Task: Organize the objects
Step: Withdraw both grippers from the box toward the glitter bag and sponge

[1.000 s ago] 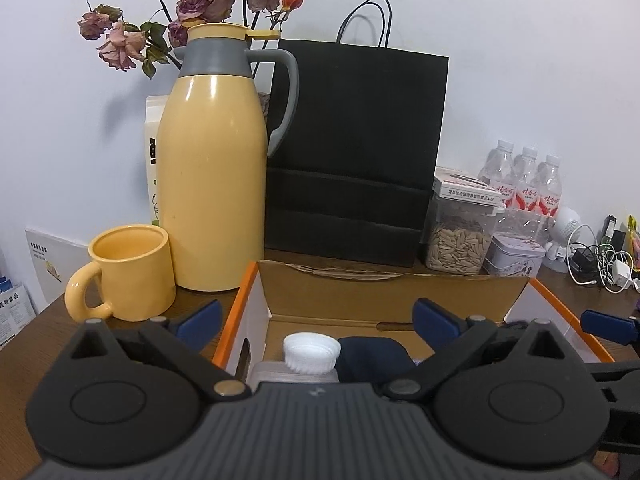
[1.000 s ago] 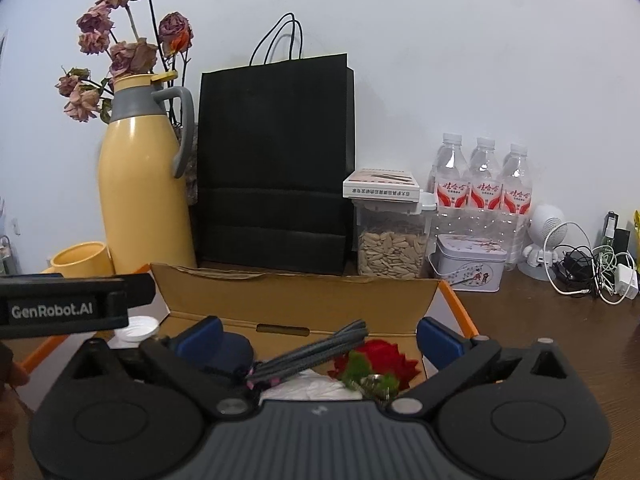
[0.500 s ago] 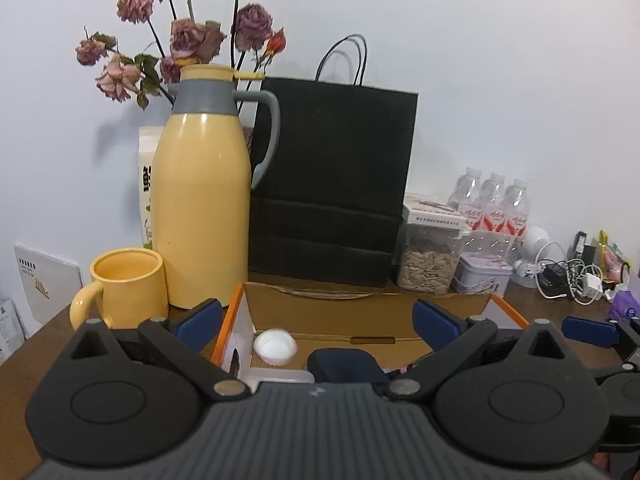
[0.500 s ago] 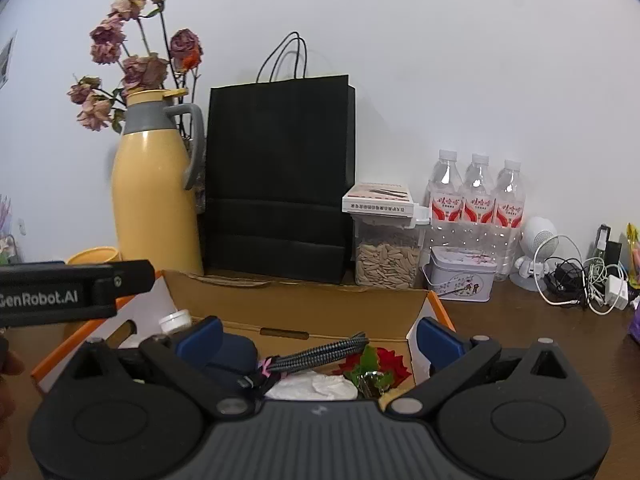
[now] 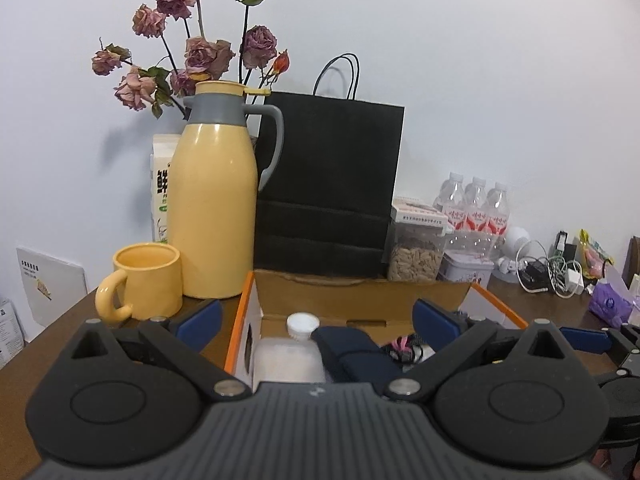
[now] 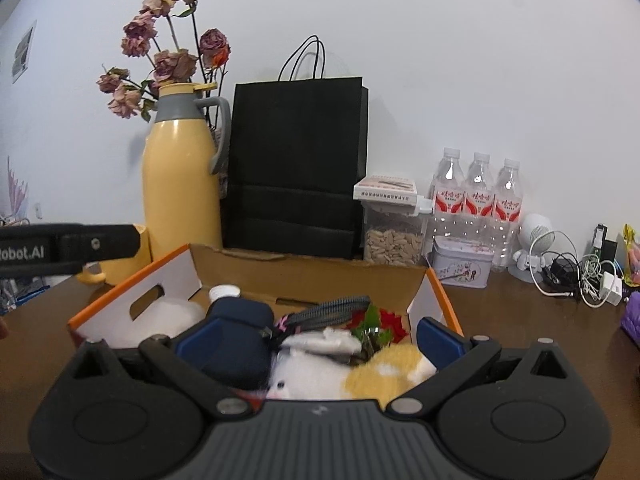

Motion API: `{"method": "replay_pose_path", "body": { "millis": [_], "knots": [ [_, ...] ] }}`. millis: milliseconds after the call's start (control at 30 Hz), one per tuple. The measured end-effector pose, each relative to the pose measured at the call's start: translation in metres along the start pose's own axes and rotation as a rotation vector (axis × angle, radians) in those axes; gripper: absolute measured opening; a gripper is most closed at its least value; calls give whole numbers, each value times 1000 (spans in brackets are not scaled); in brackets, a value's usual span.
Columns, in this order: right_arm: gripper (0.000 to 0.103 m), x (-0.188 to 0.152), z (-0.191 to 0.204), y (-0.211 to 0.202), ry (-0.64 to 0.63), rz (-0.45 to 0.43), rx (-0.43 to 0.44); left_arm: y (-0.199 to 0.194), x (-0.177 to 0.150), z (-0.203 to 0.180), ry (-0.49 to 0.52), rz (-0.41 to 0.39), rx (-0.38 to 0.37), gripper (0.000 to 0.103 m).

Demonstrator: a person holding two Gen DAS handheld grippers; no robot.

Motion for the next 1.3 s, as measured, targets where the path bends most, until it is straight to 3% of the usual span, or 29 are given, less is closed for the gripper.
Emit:
{"method": "replay_pose_path", "body": {
  "millis": [200, 367, 667, 867, 1000, 1300],
  "knots": [
    [103, -17, 6, -21, -8, 21, 30, -16, -25, 11, 29, 68, 7, 103],
    [103, -38, 14, -33, -11, 70, 74, -19, -54, 26, 42, 181, 45, 103],
    [103, -72, 25, -31, 6, 199, 169, -16, -83, 50, 50, 317, 129, 103],
    [103, -81, 32, -22, 5, 243, 172, -9, -95, 59, 46, 374, 164, 103],
    [103, -86, 32, -16, 3, 279, 154, -6, -98, 61, 65, 376, 199, 103],
    [103, -88, 31, -11, 27, 292, 135, -5, -99, 59, 71, 360, 199, 103]
  ]
}}
Point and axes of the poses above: each gripper's, at about its wrist camera, not at the fingertips, and y roughly the way its jaws point, z to its left, x to its top, the point moved 5 cm from there along y, roughly the way its jaws point, and after that the axes turned 14 degrees about -y, right-handed, at the moved point
